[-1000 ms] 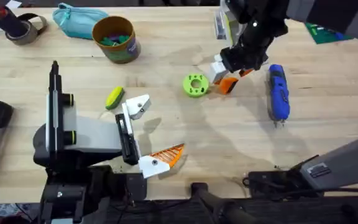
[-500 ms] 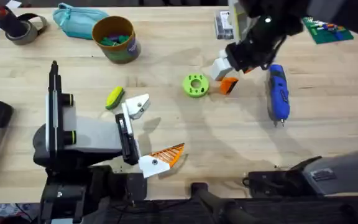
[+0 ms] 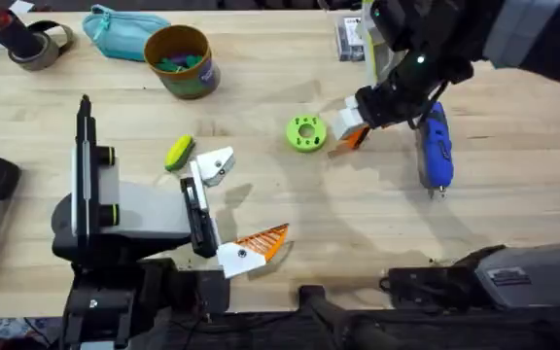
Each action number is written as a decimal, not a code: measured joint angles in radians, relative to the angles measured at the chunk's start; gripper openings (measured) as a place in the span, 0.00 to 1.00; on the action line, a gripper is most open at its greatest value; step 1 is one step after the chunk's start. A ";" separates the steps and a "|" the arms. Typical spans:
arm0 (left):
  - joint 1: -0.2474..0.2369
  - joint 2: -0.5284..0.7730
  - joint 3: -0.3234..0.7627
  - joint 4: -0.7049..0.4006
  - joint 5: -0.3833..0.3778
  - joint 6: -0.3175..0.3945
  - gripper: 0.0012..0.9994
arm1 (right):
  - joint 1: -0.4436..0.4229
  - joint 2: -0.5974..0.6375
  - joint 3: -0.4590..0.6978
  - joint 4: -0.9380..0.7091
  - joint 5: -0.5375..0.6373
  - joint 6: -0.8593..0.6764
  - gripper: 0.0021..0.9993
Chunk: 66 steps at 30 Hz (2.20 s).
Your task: Pick up the gripper from the table and insert it into the empty holder that is missing its gripper. Then pick up a screw, insert it into the mounting hole, and use the screwdriver to tighten it. Finally, clean up the table by picking up the vegetable and placing it into the bucket.
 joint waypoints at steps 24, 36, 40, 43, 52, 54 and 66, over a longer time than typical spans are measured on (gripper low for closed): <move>0.000 0.000 0.000 0.000 0.000 0.000 0.99 | 0.000 0.048 -0.001 0.042 0.004 0.007 0.61; 0.000 0.000 0.000 0.001 -0.004 0.000 0.99 | -0.001 0.049 -0.001 0.039 0.005 0.008 0.01; 0.000 0.000 0.000 0.001 -0.005 0.000 0.99 | -0.002 0.049 -0.001 0.040 0.005 0.008 0.01; 0.000 0.000 0.000 0.001 -0.005 0.000 0.99 | -0.002 0.049 -0.001 0.040 0.005 0.008 0.01; 0.000 0.000 0.000 0.001 -0.007 0.000 0.99 | -0.002 0.047 -0.001 0.037 0.005 0.008 0.01; 0.000 0.000 0.000 0.001 -0.007 0.000 0.99 | -0.002 0.041 -0.002 0.025 0.005 0.008 0.01; 0.000 0.000 0.000 0.001 -0.007 0.000 0.99 | -0.002 -0.097 0.128 -0.112 0.001 0.009 0.01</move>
